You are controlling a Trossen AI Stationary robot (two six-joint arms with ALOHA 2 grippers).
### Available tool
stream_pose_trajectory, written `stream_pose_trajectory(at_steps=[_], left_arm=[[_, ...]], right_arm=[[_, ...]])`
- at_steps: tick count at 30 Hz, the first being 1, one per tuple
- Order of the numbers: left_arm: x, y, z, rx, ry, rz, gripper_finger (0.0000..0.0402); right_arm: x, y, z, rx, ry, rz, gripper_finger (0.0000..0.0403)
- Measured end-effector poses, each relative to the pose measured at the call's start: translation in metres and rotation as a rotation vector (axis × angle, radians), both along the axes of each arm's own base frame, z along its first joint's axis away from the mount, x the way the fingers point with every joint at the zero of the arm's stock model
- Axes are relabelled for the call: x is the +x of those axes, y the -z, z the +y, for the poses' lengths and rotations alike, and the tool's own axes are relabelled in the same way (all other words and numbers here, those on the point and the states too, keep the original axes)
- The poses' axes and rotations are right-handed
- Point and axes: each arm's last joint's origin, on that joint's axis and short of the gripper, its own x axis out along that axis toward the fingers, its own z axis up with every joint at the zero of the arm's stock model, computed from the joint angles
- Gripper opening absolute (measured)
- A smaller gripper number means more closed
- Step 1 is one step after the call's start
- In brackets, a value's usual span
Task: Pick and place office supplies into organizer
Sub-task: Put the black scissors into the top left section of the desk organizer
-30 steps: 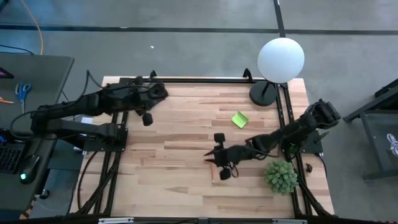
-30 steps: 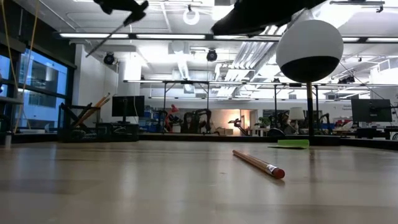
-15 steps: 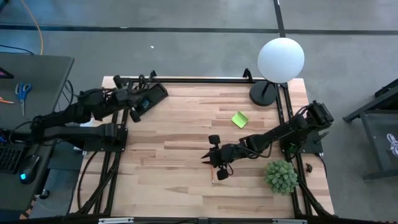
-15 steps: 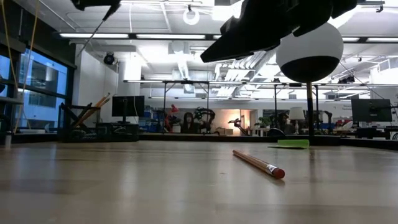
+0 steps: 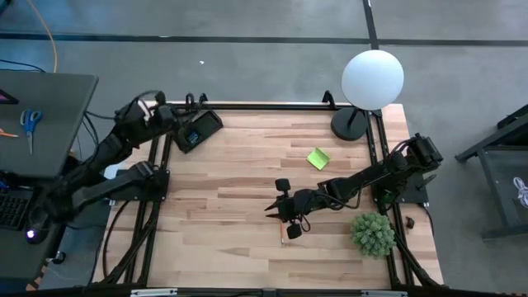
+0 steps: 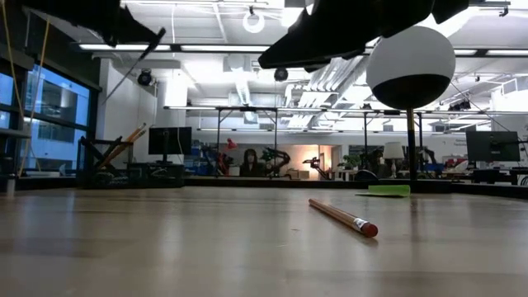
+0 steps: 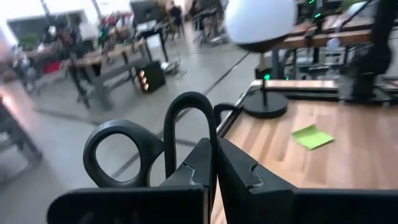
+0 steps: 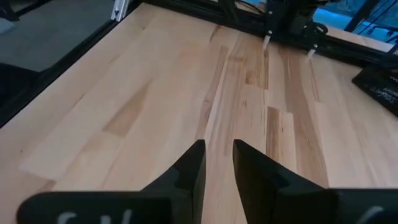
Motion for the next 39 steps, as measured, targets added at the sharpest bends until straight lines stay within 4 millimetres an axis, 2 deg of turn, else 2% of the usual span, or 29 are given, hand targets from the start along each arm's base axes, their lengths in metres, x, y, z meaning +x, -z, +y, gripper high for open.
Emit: stream_pose_trajectory(at_steps=[6, 13, 22, 31, 39], left_arm=[[-0.015, 0.003, 0.028, -0.031, -0.102, -0.003, 0.0], [-0.029, 0.009, 0.052, -0.083, -0.092, -0.013, 0.0], [-0.028, 0.014, 0.054, -0.056, -0.083, -0.005, 0.0], [-0.028, 0.046, 0.056, -0.028, -0.089, 0.029, 0.0], [-0.028, 0.046, 0.057, -0.016, -0.103, -0.016, 0.0]], right_arm=[[-0.001, 0.003, 0.0, -0.004, 0.003, 0.031, 0.0073], [-0.002, 0.003, 0.0, -0.003, 0.005, 0.04, 0.0073], [-0.002, 0.004, 0.0, 0.03, 0.022, 0.049, 0.0073], [-0.003, 0.005, 0.001, 0.053, 0.012, 0.075, 0.0073], [-0.004, 0.006, 0.001, 0.074, 0.026, 0.086, 0.0073]])
